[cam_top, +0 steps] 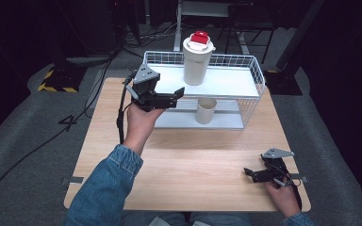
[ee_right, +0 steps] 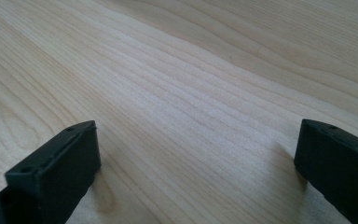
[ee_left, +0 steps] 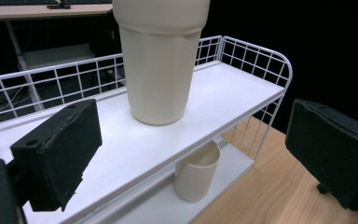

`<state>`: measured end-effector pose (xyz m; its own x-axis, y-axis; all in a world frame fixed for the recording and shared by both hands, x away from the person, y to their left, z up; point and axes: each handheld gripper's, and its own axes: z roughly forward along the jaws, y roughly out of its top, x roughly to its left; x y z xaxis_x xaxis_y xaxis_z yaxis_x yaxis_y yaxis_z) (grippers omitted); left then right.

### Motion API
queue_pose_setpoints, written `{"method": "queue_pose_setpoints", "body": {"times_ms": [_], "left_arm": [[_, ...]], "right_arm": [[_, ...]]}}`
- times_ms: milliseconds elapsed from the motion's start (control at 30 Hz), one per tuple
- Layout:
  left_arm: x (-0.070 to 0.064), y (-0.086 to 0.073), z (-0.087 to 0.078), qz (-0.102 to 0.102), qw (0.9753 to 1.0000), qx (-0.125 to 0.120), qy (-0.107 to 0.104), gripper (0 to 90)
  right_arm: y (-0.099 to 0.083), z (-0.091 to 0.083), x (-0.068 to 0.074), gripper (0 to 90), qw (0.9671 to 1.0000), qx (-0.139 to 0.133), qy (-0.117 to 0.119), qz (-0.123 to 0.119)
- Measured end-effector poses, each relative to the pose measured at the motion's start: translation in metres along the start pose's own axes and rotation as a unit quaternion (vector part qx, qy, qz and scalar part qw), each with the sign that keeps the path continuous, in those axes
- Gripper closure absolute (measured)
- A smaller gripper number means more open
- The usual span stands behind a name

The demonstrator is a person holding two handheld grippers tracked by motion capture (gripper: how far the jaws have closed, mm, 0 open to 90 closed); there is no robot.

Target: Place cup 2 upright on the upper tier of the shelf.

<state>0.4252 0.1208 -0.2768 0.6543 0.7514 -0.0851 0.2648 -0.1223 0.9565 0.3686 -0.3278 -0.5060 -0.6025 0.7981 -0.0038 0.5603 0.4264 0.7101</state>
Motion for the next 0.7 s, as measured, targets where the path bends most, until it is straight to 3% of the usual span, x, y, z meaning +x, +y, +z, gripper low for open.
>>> {"method": "queue_pose_setpoints", "body": {"times_ms": [133,367,600,700], "left_arm": [[-0.002,-0.007,-0.015,0.004,1.0,0.003,-0.002,5.0],[-0.011,-0.025,-0.042,0.034,0.9993,0.012,-0.004,5.3],[-0.015,-0.046,-0.069,0.028,0.9994,0.013,-0.013,5.3],[-0.016,-0.055,-0.076,0.034,0.999,0.028,-0.01,6.4]], "right_arm": [[0.0,0.0,0.0,0.4,1.0,0.0,0.0,0.0],[0.0,0.0,0.0,0.4,1.0,0.0,0.0,0.0],[0.0,0.0,0.0,0.4,1.0,0.0,0.0,0.0],[0.0,0.0,0.0,0.4,1.0,0.0,0.0,0.0]]}}
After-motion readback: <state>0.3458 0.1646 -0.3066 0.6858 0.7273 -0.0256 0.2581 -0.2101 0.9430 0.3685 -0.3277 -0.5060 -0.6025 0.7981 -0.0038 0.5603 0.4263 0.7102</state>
